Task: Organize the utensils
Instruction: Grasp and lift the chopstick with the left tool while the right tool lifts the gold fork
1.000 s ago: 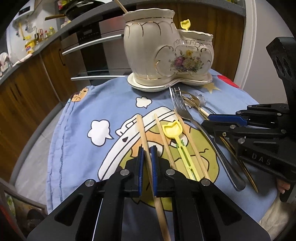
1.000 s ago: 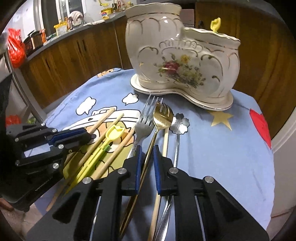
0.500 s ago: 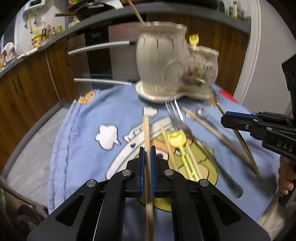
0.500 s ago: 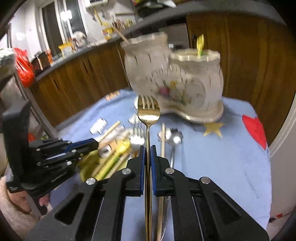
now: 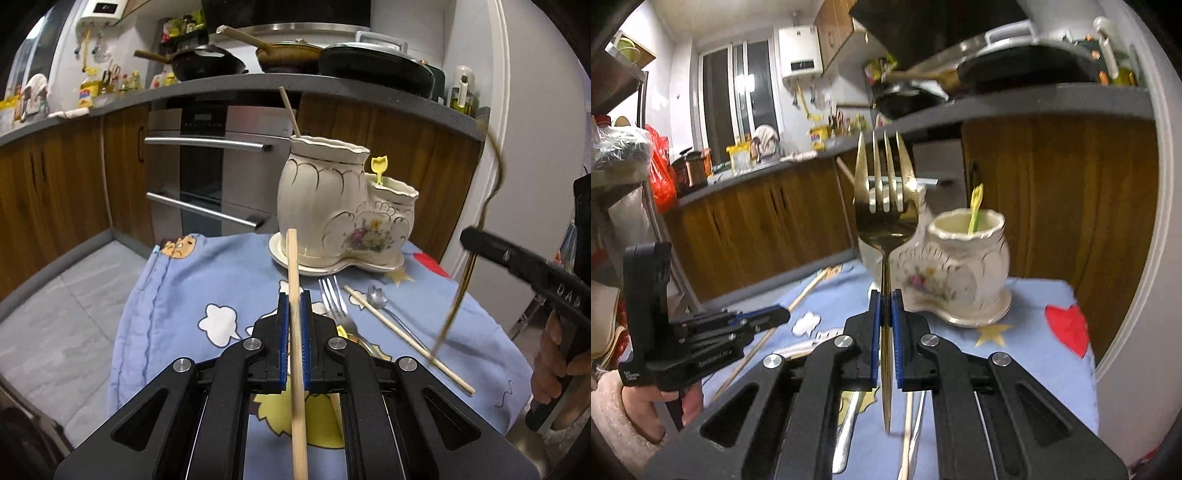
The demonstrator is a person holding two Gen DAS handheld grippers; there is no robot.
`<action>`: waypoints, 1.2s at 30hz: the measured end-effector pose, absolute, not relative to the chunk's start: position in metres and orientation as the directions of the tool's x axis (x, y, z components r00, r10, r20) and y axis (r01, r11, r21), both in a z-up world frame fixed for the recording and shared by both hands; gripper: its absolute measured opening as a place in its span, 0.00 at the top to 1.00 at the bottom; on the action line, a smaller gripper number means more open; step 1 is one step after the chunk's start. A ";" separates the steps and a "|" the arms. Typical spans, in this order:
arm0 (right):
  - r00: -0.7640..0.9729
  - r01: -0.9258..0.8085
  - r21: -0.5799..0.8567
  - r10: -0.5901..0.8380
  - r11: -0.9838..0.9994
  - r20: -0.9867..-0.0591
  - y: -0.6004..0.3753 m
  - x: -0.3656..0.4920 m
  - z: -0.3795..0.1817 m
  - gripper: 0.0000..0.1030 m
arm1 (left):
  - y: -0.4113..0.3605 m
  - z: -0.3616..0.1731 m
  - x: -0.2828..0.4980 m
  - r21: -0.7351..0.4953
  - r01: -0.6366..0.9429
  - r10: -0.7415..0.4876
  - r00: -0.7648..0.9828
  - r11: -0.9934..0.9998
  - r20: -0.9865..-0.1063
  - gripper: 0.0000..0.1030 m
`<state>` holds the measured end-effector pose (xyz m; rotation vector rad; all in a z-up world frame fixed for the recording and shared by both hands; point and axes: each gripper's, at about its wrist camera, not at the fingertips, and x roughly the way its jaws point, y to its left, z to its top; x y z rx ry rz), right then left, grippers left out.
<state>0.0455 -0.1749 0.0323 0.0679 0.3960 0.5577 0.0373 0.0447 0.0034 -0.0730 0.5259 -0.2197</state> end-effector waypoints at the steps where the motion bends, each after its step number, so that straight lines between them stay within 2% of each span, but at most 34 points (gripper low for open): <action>1: 0.782 -0.500 0.163 0.525 0.850 -0.337 -0.176 0.044 0.035 0.94 | 0.044 0.003 0.038 -0.122 0.191 -0.226 0.843 0.974 -0.487 0.94; 5: 0.796 -0.503 0.144 0.521 0.852 -0.308 -0.178 0.040 0.042 0.94 | 0.048 0.010 0.031 -0.141 0.201 -0.244 0.860 0.969 -0.448 0.94; 11: 0.794 -0.517 0.148 0.537 0.843 -0.284 -0.183 0.036 0.052 0.94 | 0.054 0.029 0.016 -0.165 0.223 -0.266 0.909 0.961 -0.320 0.94; 17: 0.814 -0.509 0.145 0.529 0.848 -0.239 -0.188 0.042 0.079 0.94 | 0.055 0.044 0.014 -0.177 0.229 -0.268 0.932 0.957 -0.244 0.94; 21: 0.825 -0.503 0.163 0.527 0.849 -0.201 -0.193 0.060 0.099 0.94 | 0.050 0.062 0.031 -0.198 0.253 -0.294 0.931 0.947 -0.215 0.94; 27: 0.847 -0.473 0.195 0.504 0.859 -0.169 -0.194 0.099 0.124 0.94 | 0.029 0.096 0.072 -0.152 0.268 -0.291 0.943 0.951 -0.158 0.94; 32: 0.872 -0.435 0.224 0.470 0.872 -0.139 -0.201 0.125 0.128 0.94 | 0.011 0.126 0.113 -0.132 0.279 -0.293 0.951 0.951 -0.099 0.94; 36: 0.883 -0.413 0.243 0.452 0.878 -0.130 -0.214 0.140 0.123 0.94 | 0.004 0.141 0.152 -0.168 0.261 -0.275 0.960 0.950 -0.061 0.94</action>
